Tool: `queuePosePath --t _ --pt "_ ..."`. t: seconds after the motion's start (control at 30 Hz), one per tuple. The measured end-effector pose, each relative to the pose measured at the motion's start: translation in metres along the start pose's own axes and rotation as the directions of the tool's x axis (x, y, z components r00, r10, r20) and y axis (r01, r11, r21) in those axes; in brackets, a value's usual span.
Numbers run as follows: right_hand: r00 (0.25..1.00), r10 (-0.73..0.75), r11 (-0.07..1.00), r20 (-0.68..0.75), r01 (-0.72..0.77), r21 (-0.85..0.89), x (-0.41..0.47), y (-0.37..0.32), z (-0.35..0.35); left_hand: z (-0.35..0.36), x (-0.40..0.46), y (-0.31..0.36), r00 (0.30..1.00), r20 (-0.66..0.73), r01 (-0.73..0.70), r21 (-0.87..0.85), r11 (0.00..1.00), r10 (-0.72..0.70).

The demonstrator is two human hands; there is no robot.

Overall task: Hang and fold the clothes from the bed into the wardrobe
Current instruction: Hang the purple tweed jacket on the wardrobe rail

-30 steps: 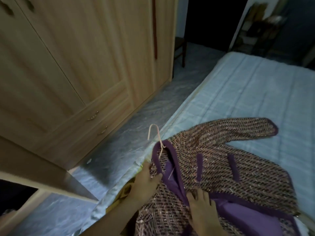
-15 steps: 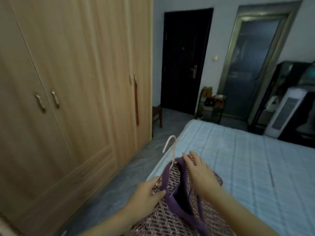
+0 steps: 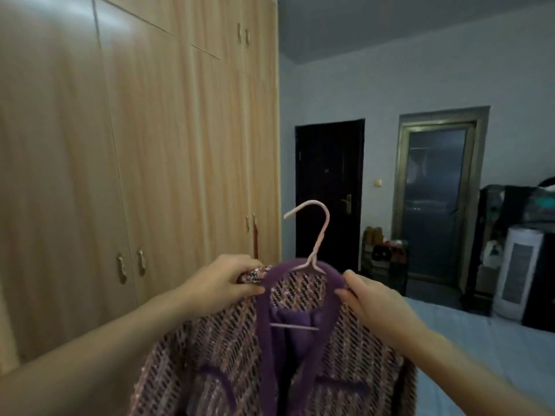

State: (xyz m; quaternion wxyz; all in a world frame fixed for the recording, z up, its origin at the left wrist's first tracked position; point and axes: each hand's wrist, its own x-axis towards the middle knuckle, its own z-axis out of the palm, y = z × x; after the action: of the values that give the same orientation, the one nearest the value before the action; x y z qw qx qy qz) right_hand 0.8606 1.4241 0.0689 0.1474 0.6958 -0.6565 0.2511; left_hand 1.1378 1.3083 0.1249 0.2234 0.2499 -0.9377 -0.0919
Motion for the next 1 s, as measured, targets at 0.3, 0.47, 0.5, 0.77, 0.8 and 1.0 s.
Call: queuePosePath --t 0.3,0.47,0.5,0.77,0.8,1.0 --pt "0.983 -0.186 0.981 -0.012 0.186 0.061 0.069 -0.130 -0.058 -0.090 -0.077 -0.040 0.924 -0.359 0.185 0.110 0.977 -0.134" --pt "0.966 -0.260 0.965 0.004 0.259 0.049 0.089 -0.203 -0.079 -0.134 -0.136 -0.048 0.892 -0.414 0.227 0.064 0.972 -0.182" --pt "0.962 -0.272 0.960 0.000 0.272 0.061 0.092 -0.215 -0.083 -0.143 -0.148 -0.048 0.887 -0.422 0.237 0.067 0.969 -0.188" --pt "0.911 -0.411 0.898 0.022 0.401 0.181 0.101 -0.343 -0.073 -0.227 -0.279 -0.056 0.863 -0.381 0.387 0.078 0.919 -0.331" --pt "0.908 -0.419 0.897 0.018 0.410 0.165 0.102 -0.364 -0.067 -0.237 -0.299 -0.058 0.850 -0.396 0.424 0.122 0.897 -0.348" --pt "0.839 -0.538 0.832 -0.083 0.545 0.108 0.092 -0.500 -0.040 -0.305 -0.431 -0.060 0.771 -0.427 0.614 0.299 0.731 -0.473"
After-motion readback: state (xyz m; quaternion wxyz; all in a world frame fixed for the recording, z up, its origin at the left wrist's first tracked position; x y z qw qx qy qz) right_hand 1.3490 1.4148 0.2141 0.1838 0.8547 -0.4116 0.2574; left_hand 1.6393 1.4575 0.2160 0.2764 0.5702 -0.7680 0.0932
